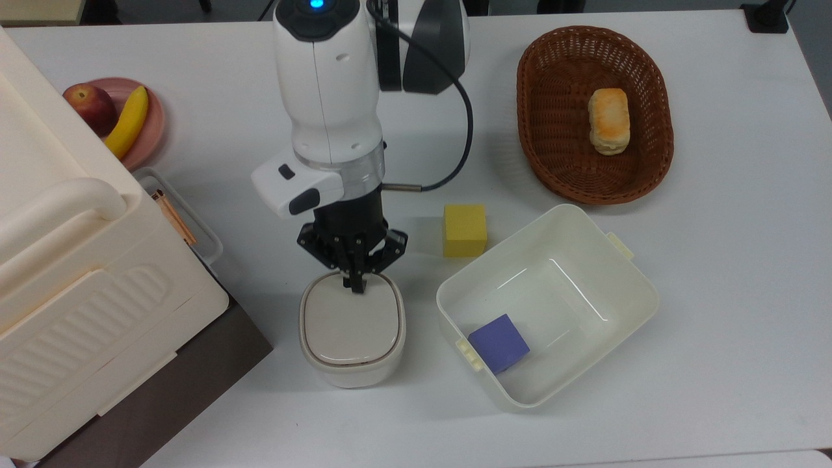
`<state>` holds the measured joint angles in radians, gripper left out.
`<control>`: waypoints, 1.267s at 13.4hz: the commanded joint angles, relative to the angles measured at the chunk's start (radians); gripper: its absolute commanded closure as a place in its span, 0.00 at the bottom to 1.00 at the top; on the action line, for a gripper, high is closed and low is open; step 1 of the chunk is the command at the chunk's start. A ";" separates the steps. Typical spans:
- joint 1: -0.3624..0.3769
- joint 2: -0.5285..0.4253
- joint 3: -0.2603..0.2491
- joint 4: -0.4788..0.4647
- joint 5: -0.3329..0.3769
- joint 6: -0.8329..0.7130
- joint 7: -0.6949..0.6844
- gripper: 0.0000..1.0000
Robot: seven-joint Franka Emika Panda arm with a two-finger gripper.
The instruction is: Close the trash can
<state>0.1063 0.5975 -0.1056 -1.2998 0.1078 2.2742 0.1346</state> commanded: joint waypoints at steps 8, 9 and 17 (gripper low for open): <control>0.000 -0.028 -0.008 -0.061 0.004 0.036 -0.030 0.98; 0.001 -0.051 -0.006 -0.061 0.006 -0.007 -0.029 0.98; 0.009 -0.240 -0.003 -0.065 0.007 -0.524 -0.042 0.00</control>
<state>0.1085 0.4496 -0.1051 -1.3020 0.1065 1.8630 0.1232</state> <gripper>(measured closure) 0.630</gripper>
